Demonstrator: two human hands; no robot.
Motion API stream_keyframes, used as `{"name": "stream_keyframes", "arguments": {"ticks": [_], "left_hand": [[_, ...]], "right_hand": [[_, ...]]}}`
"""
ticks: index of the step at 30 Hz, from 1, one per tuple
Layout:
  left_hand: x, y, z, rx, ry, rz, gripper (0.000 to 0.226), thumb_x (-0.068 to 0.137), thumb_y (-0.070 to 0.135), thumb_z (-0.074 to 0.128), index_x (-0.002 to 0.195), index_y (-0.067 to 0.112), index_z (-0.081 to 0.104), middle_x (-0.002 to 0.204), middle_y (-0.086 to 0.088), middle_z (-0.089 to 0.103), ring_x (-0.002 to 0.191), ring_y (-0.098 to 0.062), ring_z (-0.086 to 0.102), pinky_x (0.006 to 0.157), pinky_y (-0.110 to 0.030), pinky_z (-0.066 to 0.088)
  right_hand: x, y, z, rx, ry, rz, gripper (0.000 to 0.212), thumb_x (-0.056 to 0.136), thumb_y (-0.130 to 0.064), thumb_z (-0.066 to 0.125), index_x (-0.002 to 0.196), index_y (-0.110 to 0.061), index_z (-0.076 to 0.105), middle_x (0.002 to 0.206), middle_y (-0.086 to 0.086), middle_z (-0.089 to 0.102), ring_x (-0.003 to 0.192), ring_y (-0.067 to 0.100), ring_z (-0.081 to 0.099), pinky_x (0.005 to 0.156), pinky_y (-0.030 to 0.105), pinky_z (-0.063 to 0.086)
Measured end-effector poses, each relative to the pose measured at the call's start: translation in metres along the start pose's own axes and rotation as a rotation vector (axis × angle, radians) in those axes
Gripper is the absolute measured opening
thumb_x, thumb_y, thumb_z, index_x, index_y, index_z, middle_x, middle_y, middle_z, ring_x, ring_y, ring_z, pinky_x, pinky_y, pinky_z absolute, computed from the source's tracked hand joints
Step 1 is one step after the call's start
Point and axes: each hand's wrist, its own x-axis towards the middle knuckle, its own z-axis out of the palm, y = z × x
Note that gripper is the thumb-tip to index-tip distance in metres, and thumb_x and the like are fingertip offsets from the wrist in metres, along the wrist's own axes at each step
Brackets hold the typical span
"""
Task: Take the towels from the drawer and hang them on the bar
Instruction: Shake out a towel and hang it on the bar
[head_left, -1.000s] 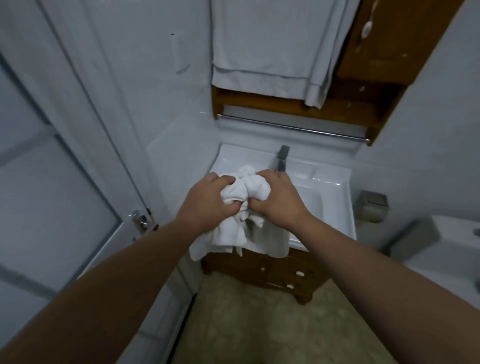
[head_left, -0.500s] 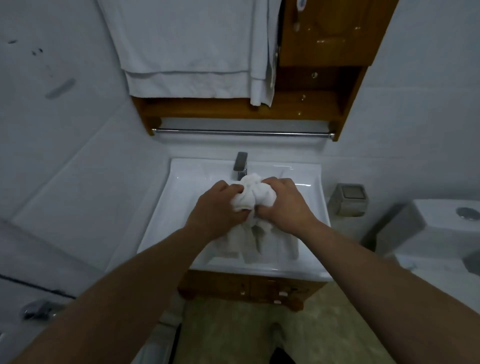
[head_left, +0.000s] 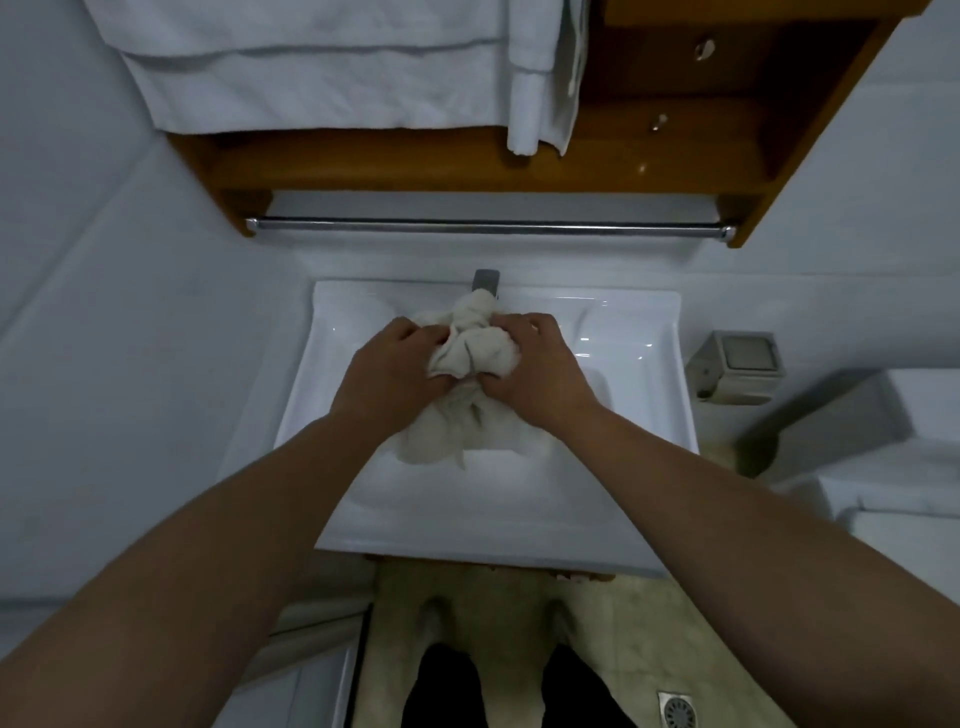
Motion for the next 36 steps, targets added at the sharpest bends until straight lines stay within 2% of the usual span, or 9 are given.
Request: {"name": "stream_keyframes", "arguments": {"ticks": [2, 4, 7, 9, 15, 21, 25, 30, 36], "left_hand": [[0.010, -0.013, 0.009, 0.130, -0.149, -0.055, 0.058, 0.085, 0.060, 0.061, 0.135, 0.031, 0.054, 0.132, -0.006, 0.055, 0.120, -0.028, 0.053, 0.095, -0.040, 0.041], [0.010, -0.026, 0.019, 0.278, -0.311, -0.042, 0.056, 0.088, 0.061, 0.056, 0.138, 0.037, 0.049, 0.155, -0.005, 0.033, 0.145, -0.028, 0.026, 0.113, -0.051, 0.024], [0.005, -0.051, 0.026, 0.406, -0.449, 0.086, 0.059, 0.096, 0.051, 0.053, 0.148, 0.031, 0.035, 0.165, -0.008, -0.002, 0.151, -0.030, -0.005, 0.119, -0.056, 0.009], [0.009, -0.066, 0.020, 0.392, -0.472, 0.096, 0.063, 0.097, 0.049, 0.052, 0.151, 0.027, 0.030, 0.165, -0.010, -0.001, 0.151, -0.030, 0.000, 0.119, -0.052, 0.014], [0.019, -0.106, 0.006, 0.282, -0.510, -0.035, 0.067, 0.093, 0.053, 0.055, 0.149, 0.022, 0.033, 0.151, -0.011, 0.035, 0.134, -0.031, 0.038, 0.109, -0.045, 0.037], [0.009, -0.109, 0.012, 0.264, -0.496, -0.017, 0.068, 0.092, 0.052, 0.055, 0.147, 0.016, 0.035, 0.145, -0.015, 0.041, 0.129, -0.034, 0.042, 0.105, -0.048, 0.040], [-0.003, -0.100, 0.032, 0.241, -0.511, 0.022, 0.068, 0.092, 0.052, 0.055, 0.147, 0.017, 0.035, 0.144, -0.013, 0.042, 0.128, -0.033, 0.042, 0.103, -0.048, 0.041], [-0.014, -0.096, 0.076, 0.190, -0.539, -0.012, 0.067, 0.089, 0.052, 0.059, 0.144, 0.019, 0.039, 0.136, -0.011, 0.049, 0.122, -0.032, 0.048, 0.097, -0.046, 0.045], [-0.018, -0.113, 0.147, 0.127, -0.595, -0.123, 0.073, 0.089, 0.054, 0.060, 0.148, 0.019, 0.034, 0.149, -0.010, 0.041, 0.133, -0.031, 0.041, 0.106, -0.046, 0.039]], "right_hand": [[0.004, 0.008, 0.006, -0.063, -0.092, 0.126, 0.076, 0.073, -0.032, 0.082, 0.141, -0.030, 0.048, 0.141, 0.008, 0.036, 0.121, 0.028, 0.053, 0.097, 0.030, 0.048], [0.000, 0.017, 0.008, -0.174, -0.144, 0.274, 0.081, 0.073, -0.038, 0.080, 0.144, -0.037, 0.040, 0.148, 0.009, 0.029, 0.127, 0.034, 0.048, 0.097, 0.041, 0.052], [-0.006, 0.020, 0.006, -0.335, -0.212, 0.403, 0.089, 0.079, -0.037, 0.076, 0.153, -0.036, 0.026, 0.152, 0.014, 0.030, 0.135, 0.039, 0.038, 0.105, 0.045, 0.043], [-0.007, 0.018, 0.003, -0.361, -0.232, 0.440, 0.090, 0.080, -0.037, 0.076, 0.154, -0.033, 0.025, 0.150, 0.016, 0.034, 0.134, 0.040, 0.039, 0.107, 0.047, 0.042], [-0.019, -0.001, 0.014, -0.370, -0.267, 0.437, 0.089, 0.082, -0.035, 0.078, 0.155, -0.032, 0.026, 0.149, 0.015, 0.037, 0.130, 0.036, 0.046, 0.102, 0.040, 0.046], [-0.025, -0.013, 0.041, -0.345, -0.284, 0.376, 0.089, 0.081, -0.035, 0.076, 0.154, -0.035, 0.026, 0.145, 0.013, 0.039, 0.117, 0.035, 0.054, 0.093, 0.043, 0.052], [-0.026, -0.006, 0.059, -0.344, -0.296, 0.350, 0.085, 0.081, -0.035, 0.075, 0.153, -0.034, 0.029, 0.143, 0.012, 0.041, 0.125, 0.034, 0.047, 0.099, 0.048, 0.049], [-0.025, 0.032, 0.084, -0.342, -0.334, 0.322, 0.079, 0.084, -0.036, 0.072, 0.152, -0.030, 0.034, 0.144, 0.011, 0.044, 0.130, 0.032, 0.046, 0.105, 0.045, 0.043], [-0.017, 0.097, 0.127, -0.358, -0.341, 0.302, 0.071, 0.083, -0.036, 0.068, 0.148, -0.025, 0.040, 0.141, 0.013, 0.050, 0.126, 0.036, 0.050, 0.101, 0.047, 0.046]]}}
